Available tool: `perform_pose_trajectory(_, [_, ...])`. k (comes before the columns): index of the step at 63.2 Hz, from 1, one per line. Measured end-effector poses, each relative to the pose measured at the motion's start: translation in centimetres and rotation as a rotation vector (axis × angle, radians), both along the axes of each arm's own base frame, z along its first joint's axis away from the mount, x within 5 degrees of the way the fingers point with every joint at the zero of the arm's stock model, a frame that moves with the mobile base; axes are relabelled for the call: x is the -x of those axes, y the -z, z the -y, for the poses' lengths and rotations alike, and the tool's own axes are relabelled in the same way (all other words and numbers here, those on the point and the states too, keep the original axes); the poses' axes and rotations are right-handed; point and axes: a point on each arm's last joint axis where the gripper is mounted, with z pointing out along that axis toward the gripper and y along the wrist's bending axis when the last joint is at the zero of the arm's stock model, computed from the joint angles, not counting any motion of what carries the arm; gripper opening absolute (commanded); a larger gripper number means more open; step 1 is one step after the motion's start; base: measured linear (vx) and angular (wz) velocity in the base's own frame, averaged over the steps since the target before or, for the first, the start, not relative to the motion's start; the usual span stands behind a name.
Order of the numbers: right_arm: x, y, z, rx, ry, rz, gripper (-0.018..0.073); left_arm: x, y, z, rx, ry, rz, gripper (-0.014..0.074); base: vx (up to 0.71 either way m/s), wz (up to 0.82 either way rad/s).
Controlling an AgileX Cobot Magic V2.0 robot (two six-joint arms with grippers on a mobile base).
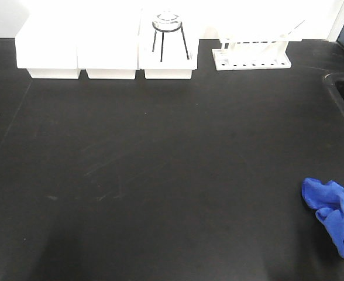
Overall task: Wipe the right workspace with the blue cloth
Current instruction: 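Move the right gripper toward the blue cloth near the sink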
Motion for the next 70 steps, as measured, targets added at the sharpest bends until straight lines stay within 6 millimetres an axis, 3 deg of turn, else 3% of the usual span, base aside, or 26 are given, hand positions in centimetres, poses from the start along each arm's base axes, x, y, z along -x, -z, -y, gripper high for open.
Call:
perform_pose_trajectory(30, [0.0, -0.2, 0.0, 0.001, 0.0, 0.024, -0.0008, 0.0, 0.0, 0.0, 0.0, 0.0, 0.0, -0.0006, 0.0, 0.0])
perform_pose_trajectory(43, [0.3, -2.7, 0.0, 0.004, 0.003, 0.269, -0.0008, 0.0, 0.0, 0.0, 0.0, 0.0, 0.0, -0.0006, 0.0, 0.0])
perform_pose_trajectory(49, [1.1, -6.2, 0.0, -0.02, -0.002, 0.323, -0.0008, 0.0, 0.0, 0.0, 0.0, 0.0, 0.0, -0.0006, 0.0, 0.0])
perform_pose_trajectory(55, [2.5, -11.7, -0.1, -0.028, -0.005, 0.293, -0.0008, 0.0, 0.0, 0.0, 0.0, 0.0, 0.0, -0.0006, 0.0, 0.0])
perform_pose_trajectory(62, [2.7, -17.2, 0.0, -0.01, 0.011, 0.051, -0.0008, 0.0, 0.0, 0.0, 0.0, 0.0, 0.0, -0.0006, 0.0, 0.0])
perform_pose_trajectory(70, [1.3, -20.4, 0.3, -0.002, 0.04, -0.252, -0.0008, 0.0, 0.0, 0.0, 0.0, 0.0, 0.0, -0.0006, 0.0, 0.0])
